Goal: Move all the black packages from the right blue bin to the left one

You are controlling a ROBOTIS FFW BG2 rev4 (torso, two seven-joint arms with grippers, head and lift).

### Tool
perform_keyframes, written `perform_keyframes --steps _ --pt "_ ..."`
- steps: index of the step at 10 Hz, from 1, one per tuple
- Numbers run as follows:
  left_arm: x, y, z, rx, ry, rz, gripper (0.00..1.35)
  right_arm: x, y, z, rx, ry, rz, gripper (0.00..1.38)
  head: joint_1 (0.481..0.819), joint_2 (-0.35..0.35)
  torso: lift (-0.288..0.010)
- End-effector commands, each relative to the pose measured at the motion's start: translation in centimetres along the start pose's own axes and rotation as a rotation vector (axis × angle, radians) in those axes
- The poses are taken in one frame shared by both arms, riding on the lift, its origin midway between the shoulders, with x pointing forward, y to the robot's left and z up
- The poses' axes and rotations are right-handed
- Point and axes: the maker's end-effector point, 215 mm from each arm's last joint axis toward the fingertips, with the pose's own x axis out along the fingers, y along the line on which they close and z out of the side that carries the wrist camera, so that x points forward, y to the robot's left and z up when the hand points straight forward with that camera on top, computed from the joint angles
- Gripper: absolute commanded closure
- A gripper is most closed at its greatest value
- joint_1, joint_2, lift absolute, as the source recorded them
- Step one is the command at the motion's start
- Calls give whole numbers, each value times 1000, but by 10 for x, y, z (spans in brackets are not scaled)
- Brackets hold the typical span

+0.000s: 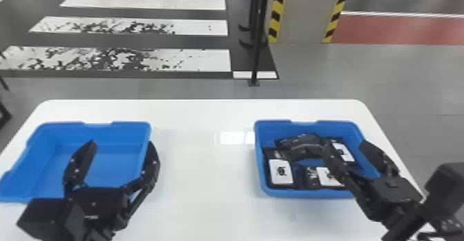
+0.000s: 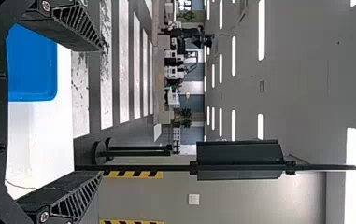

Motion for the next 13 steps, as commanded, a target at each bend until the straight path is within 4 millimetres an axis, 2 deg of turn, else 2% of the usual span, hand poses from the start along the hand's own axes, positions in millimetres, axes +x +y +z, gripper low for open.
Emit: perform_keyframes --steps 1,6,8,9,11,13 --pt "0 1 0 1 0 1 88 0 0 1 2 -3 1 340 695 -53 -132" --pt "0 0 0 0 0 0 88 1 0 3 3 -5 0 340 695 -53 -132" --pt "0 1 0 1 0 1 88 8 7 14 -10 20 9 337 695 -52 -132" --pt "-1 0 -1 1 2 -1 88 17 17 14 -15 89 31 340 695 -49 -132" --pt "0 -2 0 0 0 -5 88 26 25 -3 -21 261 54 334 695 -31 -132" --pt "0 -1 -1 1 3 -4 88 26 14 -26 -22 433 32 335 695 -17 -132"
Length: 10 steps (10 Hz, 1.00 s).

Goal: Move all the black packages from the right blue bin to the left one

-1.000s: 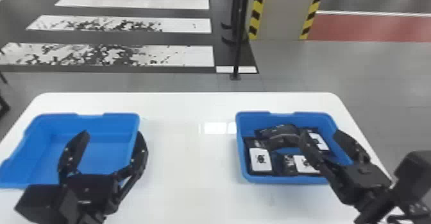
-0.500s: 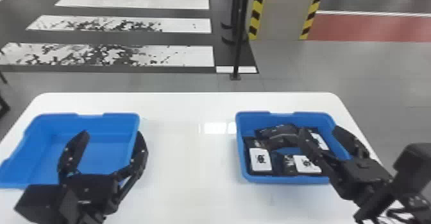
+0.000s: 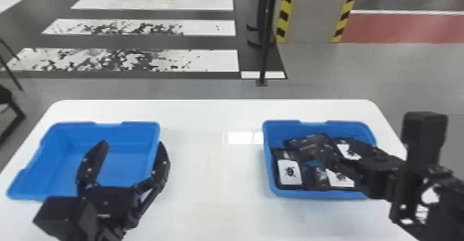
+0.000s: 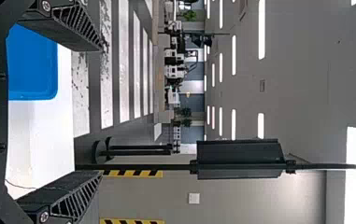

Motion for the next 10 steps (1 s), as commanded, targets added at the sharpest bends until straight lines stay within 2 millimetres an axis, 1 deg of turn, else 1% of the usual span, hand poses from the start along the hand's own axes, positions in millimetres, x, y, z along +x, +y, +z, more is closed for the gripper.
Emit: perform_keyframes --steps 1,2,4,5,6,7,8,9,10 --pt "-1 0 -1 0 1 0 88 10 -10 -16 12 109 -10 340 695 -19 -132" --pt "0 0 0 0 -1 0 88 21 -16 -28 27 174 -12 340 695 -26 -132" --pt "0 0 1 0 -3 0 88 43 -16 -27 29 199 0 340 695 -33 -132" --pt "-1 0 0 0 -1 0 88 50 -16 -26 30 202 1 340 695 -31 -132" --pt "-1 0 1 -1 -3 0 88 59 -18 -36 43 231 3 340 695 -28 -132" --pt "-1 0 1 -1 -3 0 88 69 -15 -43 42 248 12 340 695 -26 -132" --pt "-1 0 1 -1 -6 0 88 76 -7 -46 33 254 25 341 695 -22 -132" --pt "-1 0 0 -1 -3 0 88 82 2 -50 24 262 41 346 695 -18 -132" --pt "-1 0 1 -1 -6 0 88 85 10 -52 19 263 57 381 695 -7 -132"
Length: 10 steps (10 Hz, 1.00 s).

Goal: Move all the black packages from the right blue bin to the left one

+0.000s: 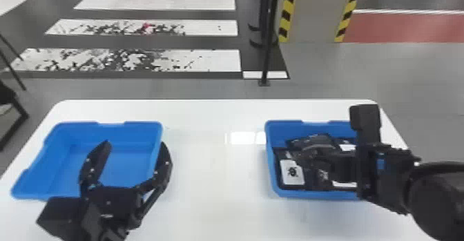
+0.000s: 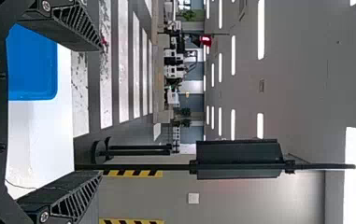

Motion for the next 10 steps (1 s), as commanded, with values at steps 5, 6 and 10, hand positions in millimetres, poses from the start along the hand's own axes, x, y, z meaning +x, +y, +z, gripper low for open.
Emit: perform_keyframes --steps 5,6,10 --pt "0 0 0 1 -1 -1 88 14 19 -17 9 37 39 492 695 31 -132" --pt "0 0 0 1 -1 -1 88 17 26 -21 13 49 58 492 695 33 -132" --pt "0 1 1 -2 -8 1 88 24 41 -33 3 73 84 493 695 64 -132"
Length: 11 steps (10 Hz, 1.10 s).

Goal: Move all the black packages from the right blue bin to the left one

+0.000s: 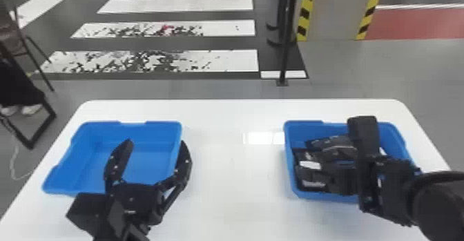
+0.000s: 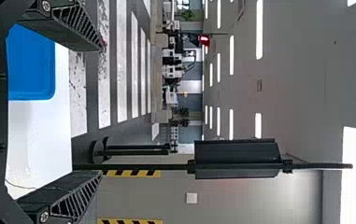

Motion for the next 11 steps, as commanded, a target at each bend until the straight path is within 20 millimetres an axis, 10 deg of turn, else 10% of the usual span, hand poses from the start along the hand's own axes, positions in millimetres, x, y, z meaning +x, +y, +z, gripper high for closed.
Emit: perform_keyframes --steps 1,9,11 --pt "-1 2 -1 -2 2 3 88 1 -3 -1 -3 -2 -13 495 695 66 -132" --pt "-3 4 -2 -5 -8 6 88 18 -18 -10 31 23 -29 522 695 59 -132" --pt "-4 10 -1 -2 -16 17 88 25 -19 -1 45 -6 -15 849 695 57 -132"
